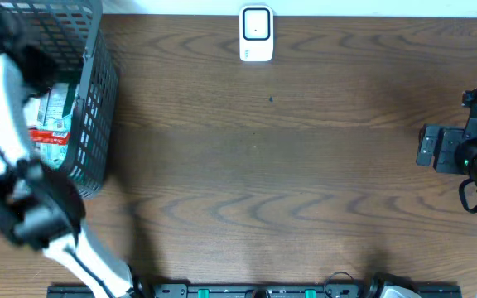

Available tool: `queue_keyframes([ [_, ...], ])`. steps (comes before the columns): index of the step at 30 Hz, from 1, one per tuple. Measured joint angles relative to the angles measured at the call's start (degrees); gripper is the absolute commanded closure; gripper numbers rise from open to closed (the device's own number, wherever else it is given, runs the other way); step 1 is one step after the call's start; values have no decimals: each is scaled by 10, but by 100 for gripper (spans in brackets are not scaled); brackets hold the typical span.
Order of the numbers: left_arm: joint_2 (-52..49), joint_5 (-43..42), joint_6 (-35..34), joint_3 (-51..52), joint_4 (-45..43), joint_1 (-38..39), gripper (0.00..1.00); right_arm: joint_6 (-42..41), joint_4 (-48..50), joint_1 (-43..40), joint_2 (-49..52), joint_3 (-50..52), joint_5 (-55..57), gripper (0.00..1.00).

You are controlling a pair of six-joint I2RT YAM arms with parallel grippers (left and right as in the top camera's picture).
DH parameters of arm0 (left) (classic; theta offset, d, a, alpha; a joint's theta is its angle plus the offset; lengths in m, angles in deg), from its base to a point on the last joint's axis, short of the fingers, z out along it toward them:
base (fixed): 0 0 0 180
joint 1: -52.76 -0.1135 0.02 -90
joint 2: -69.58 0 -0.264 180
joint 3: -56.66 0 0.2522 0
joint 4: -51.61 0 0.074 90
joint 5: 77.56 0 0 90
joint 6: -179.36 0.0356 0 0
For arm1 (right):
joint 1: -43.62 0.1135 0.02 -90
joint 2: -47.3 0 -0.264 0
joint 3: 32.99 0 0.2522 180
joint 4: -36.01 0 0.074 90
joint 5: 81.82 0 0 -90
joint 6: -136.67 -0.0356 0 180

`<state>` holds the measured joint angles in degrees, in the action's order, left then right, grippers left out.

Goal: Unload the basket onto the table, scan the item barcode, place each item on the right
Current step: 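Grasp the green-capped jar with the left gripper and lift, then place the green-capped jar on the table center, release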

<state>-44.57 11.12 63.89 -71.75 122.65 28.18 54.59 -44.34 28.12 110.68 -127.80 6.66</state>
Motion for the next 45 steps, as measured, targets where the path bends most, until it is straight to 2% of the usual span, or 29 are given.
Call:
queue_keyframes([
  [3, 121, 3, 0, -1, -9, -4, 42, 0, 0, 0, 0, 0, 0, 1],
  [6, 239, 5, 0, -8, 3, 27, 42, 0, 0, 0, 0, 0, 0, 1],
  [7, 287, 3, 0, -10, 21, 60, 42, 0, 0, 0, 0, 0, 0, 1],
  [9, 322, 6, 0, -12, 46, 111, 42, 0, 0, 0, 0, 0, 0, 1],
  [13, 348, -1, 0, -12, 128, 269, 42, 0, 0, 0, 0, 0, 0, 1],
  [18, 311, 1, -1, 56, 170, 438, 42, 0, 0, 0, 0, 0, 0, 1],
  [24, 195, 1, -31, 219, 91, 605, 41, 0, 0, 0, 0, 0, 0, 1],
  [27, 116, -2, -43, 264, 55, 678, 41, 0, 0, 0, 0, 0, 0, 1],
  [31, 58, -2, -60, 266, 17, 723, 41, 0, 0, 0, 0, 0, 0, 1],
  [38, -28, -26, -75, 266, -64, 758, 41, 0, 0, 0, 0, 0, 0, 1],
  [41, -50, -42, -75, 266, -64, 770, 41, 0, 0, 0, 0, 0, 0, 1],
  [43, -59, -48, -75, 266, -63, 779, 18, 0, 0, 0, 0, 0, 0, 1],
  [45, -60, -49, -74, 266, -64, 783, 12, 0, 0, 0, 0, 0, 0, 1],
])
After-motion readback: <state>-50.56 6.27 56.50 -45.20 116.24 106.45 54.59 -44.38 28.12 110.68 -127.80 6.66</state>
